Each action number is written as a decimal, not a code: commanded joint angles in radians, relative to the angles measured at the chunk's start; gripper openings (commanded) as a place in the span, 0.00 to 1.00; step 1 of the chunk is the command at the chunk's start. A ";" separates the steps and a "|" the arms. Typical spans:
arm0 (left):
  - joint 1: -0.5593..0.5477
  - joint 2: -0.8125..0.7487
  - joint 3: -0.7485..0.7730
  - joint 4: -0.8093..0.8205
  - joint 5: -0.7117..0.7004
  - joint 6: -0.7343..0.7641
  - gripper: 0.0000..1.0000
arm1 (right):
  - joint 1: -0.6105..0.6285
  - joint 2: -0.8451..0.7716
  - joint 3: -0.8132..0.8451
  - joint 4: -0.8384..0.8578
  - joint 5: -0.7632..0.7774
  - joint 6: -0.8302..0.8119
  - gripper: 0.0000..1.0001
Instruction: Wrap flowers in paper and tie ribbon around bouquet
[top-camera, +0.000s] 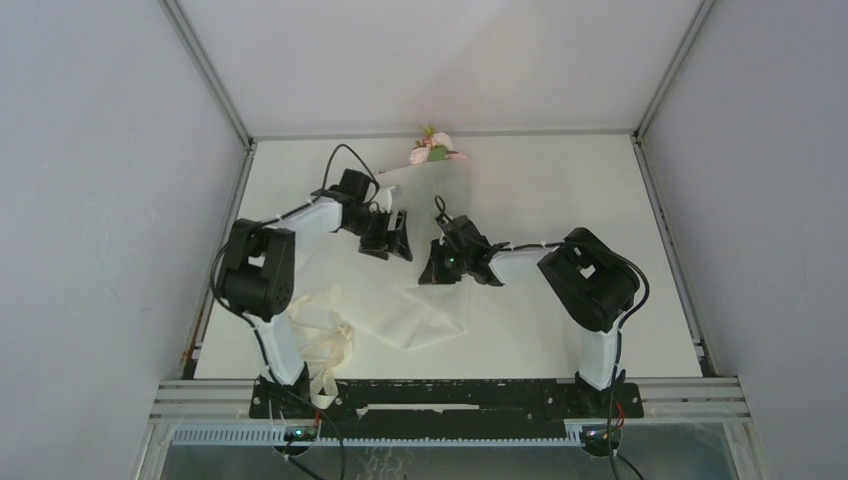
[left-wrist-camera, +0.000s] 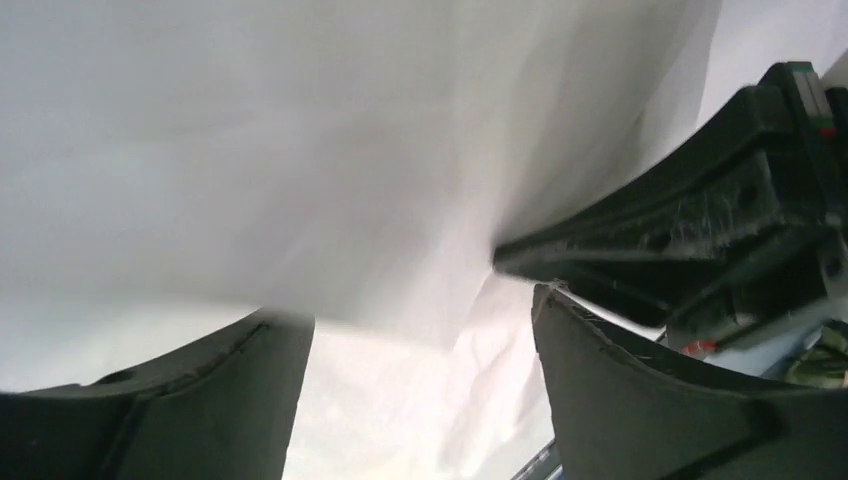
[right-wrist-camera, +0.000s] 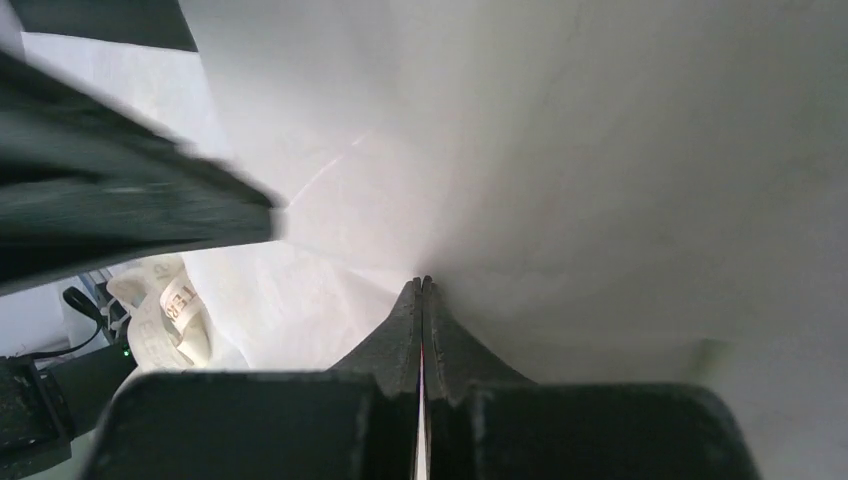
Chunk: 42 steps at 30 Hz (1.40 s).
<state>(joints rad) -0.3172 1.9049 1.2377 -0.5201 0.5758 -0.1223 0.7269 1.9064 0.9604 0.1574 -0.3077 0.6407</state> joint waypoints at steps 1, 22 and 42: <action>0.144 -0.187 0.010 -0.196 -0.126 0.089 0.95 | 0.030 0.022 -0.019 -0.033 0.067 0.032 0.00; 0.443 -0.101 -0.099 -0.361 -0.005 0.226 0.78 | 0.058 -0.011 -0.023 -0.032 0.079 0.013 0.00; 0.284 -0.368 -0.032 -0.520 0.311 0.355 0.00 | -0.022 0.027 -0.081 0.096 -0.021 0.176 0.00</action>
<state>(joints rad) 0.0837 1.6321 1.1282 -0.9676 0.7437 0.1802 0.7422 1.9003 0.9115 0.2306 -0.3077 0.7498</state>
